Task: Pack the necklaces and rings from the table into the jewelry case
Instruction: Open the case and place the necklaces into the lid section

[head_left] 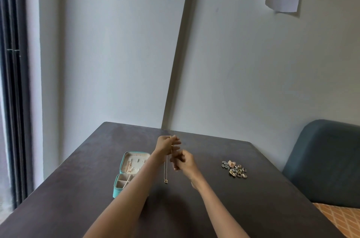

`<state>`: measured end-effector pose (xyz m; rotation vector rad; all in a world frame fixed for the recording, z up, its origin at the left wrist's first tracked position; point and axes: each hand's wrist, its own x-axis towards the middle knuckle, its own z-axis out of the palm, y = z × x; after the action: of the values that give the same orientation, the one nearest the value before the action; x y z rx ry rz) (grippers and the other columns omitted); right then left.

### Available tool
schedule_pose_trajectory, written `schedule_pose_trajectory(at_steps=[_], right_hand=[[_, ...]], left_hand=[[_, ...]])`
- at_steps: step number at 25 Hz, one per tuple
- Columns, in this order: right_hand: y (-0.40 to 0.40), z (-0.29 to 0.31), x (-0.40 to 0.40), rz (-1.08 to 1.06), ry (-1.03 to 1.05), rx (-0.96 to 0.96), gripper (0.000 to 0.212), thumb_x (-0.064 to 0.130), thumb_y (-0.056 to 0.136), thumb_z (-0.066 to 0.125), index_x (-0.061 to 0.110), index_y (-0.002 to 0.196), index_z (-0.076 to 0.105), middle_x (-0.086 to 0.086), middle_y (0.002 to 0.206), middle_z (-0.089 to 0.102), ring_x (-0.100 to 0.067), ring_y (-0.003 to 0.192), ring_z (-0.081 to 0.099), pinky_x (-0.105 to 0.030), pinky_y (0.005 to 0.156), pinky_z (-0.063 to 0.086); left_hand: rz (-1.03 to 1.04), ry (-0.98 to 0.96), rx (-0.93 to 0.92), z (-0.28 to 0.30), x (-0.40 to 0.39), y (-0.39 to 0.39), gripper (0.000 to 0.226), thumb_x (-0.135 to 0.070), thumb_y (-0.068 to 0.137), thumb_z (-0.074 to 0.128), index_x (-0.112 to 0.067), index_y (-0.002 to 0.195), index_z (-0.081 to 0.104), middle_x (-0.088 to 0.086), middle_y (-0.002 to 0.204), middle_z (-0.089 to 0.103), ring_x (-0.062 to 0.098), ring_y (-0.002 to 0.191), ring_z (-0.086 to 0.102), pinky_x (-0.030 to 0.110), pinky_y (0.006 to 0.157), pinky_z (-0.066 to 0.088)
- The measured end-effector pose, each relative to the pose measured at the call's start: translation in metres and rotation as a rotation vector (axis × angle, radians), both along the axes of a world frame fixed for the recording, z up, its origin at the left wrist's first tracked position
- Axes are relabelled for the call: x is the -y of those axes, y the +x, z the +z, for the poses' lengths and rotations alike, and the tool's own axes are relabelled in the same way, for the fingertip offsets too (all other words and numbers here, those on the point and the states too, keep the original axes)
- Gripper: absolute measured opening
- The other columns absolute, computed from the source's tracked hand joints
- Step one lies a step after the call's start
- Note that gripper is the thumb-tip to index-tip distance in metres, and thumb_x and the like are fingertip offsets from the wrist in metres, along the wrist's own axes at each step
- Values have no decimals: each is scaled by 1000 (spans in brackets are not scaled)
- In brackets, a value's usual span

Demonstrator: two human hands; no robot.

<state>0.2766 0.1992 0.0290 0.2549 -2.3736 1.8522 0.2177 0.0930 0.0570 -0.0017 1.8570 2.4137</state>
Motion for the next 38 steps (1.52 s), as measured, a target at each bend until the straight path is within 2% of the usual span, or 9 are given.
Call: schedule_pose_trajectory(at_steps=[2, 5, 13, 16, 21, 27, 30, 35, 38], right_hand=[[-1, 6, 1, 0, 7, -3, 16, -5, 89, 49, 10, 86, 54, -6, 70, 63, -12, 49, 52, -21, 49, 44], [-5, 13, -6, -83, -37, 18, 11, 0, 88, 55, 10, 90, 51, -6, 69, 63, -10, 47, 56, -23, 49, 49], [-11, 1, -27, -129, -297, 138, 20, -4, 88, 50, 14, 95, 47, -7, 80, 53, -13, 65, 49, -23, 55, 43], [-12, -5, -24, -93, -347, 175, 21, -5, 90, 48, 8, 106, 49, -8, 89, 57, -13, 70, 55, -21, 55, 46], [-8, -12, -21, 34, -447, 281, 17, 9, 95, 50, 7, 89, 65, -4, 73, 64, -10, 61, 60, -21, 58, 52], [-17, -3, -26, -106, -462, 223, 27, 16, 96, 48, 10, 75, 65, -4, 66, 66, -9, 57, 60, -24, 63, 52], [-19, 3, -25, -91, -528, 248, 26, 15, 95, 42, 9, 77, 60, -7, 71, 62, -15, 66, 59, -27, 65, 50], [-21, 0, -22, -156, -597, 245, 29, 22, 98, 38, 10, 81, 59, -6, 73, 61, -18, 73, 57, -29, 64, 48], [-21, 6, -23, -146, -604, 228, 26, 12, 91, 41, 8, 73, 59, -4, 63, 60, -18, 69, 57, -24, 58, 47]], left_hand=[[-25, -335, -27, -2, 1, 2, 29, -11, 94, 48, -7, 67, 57, 12, 71, 59, 15, 46, 55, 25, 49, 46], [-143, -484, 32, -3, 0, 10, 28, -2, 91, 45, -3, 64, 50, 11, 55, 48, 16, 36, 47, 22, 38, 43], [-383, -475, 181, 2, -5, 19, 43, -35, 102, 32, -12, 67, 43, 2, 53, 31, 13, 45, 27, 23, 46, 27], [-432, -310, 224, 2, -6, 18, 45, -41, 101, 31, -14, 67, 45, -4, 41, 35, 10, 40, 29, 21, 46, 28], [-407, -60, 215, 2, -3, 13, 35, -34, 99, 40, -13, 72, 49, -4, 44, 40, 9, 36, 38, 22, 48, 38], [-565, 80, 50, -9, 7, 8, 9, -11, 91, 57, -8, 84, 62, 6, 74, 59, 14, 67, 56, 22, 65, 55], [-505, 56, 10, -7, 5, 5, 7, 0, 87, 60, -7, 85, 63, 7, 79, 66, 14, 70, 64, 23, 68, 56], [-451, -172, -115, 7, -5, 11, 17, -4, 86, 62, -12, 74, 55, -4, 61, 67, 7, 61, 63, 19, 62, 49], [-297, -256, -177, 7, -6, 14, 17, 0, 85, 63, -10, 90, 51, -5, 62, 66, 4, 60, 61, 13, 58, 47]])
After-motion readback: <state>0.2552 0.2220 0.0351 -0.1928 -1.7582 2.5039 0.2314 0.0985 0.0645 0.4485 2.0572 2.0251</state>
